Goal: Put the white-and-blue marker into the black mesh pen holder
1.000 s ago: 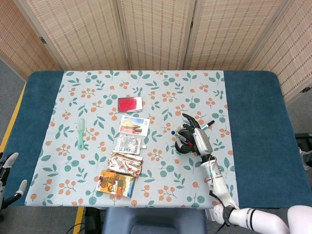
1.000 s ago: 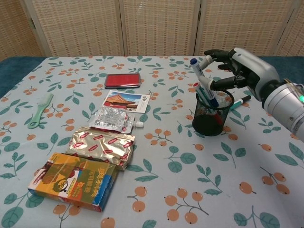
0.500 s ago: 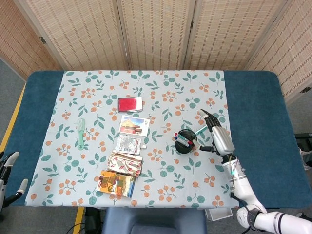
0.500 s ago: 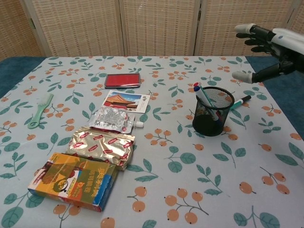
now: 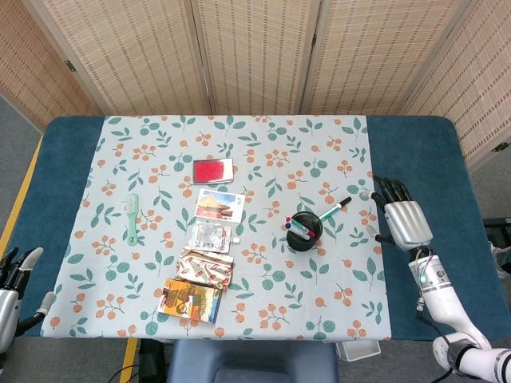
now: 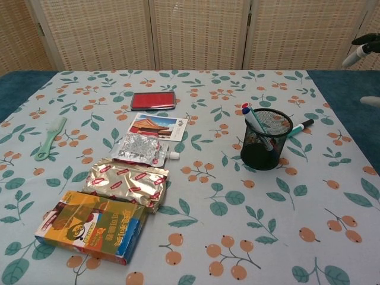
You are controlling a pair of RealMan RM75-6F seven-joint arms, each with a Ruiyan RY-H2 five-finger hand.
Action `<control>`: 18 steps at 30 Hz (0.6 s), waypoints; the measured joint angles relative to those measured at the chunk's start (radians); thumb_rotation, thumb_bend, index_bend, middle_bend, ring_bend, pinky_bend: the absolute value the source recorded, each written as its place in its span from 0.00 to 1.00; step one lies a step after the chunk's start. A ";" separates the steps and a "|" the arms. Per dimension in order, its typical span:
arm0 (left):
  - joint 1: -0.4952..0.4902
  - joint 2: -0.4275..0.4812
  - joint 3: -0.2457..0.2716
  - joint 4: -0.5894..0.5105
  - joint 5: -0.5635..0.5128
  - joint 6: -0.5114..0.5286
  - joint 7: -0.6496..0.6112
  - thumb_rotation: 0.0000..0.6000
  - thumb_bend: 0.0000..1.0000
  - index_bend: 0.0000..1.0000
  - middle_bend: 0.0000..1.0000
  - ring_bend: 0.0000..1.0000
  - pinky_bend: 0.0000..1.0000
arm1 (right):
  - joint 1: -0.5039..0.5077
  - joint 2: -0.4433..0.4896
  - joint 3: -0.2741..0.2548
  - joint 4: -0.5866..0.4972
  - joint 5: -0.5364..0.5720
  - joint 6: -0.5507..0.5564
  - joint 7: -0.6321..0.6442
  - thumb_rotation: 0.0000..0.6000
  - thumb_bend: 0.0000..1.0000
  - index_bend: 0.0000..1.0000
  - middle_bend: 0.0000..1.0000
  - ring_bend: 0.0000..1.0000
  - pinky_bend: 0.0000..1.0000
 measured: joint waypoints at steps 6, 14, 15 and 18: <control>0.001 0.002 -0.002 0.002 -0.002 0.006 -0.009 1.00 0.40 0.07 0.16 0.04 0.26 | 0.036 -0.090 -0.014 0.116 0.023 -0.047 -0.088 1.00 0.33 0.31 0.00 0.00 0.00; 0.003 0.007 -0.002 0.004 0.001 0.016 -0.021 1.00 0.40 0.07 0.16 0.04 0.26 | 0.078 -0.210 -0.015 0.218 0.028 -0.083 -0.075 1.00 0.34 0.37 0.00 0.00 0.00; 0.003 0.007 -0.002 0.005 0.001 0.016 -0.021 1.00 0.40 0.07 0.16 0.04 0.26 | 0.083 -0.224 -0.014 0.233 0.026 -0.086 -0.066 1.00 0.34 0.37 0.00 0.00 0.00; 0.003 0.008 -0.002 0.005 0.001 0.015 -0.023 1.00 0.40 0.07 0.16 0.04 0.26 | 0.098 -0.255 -0.011 0.271 0.024 -0.096 -0.050 1.00 0.34 0.37 0.00 0.00 0.00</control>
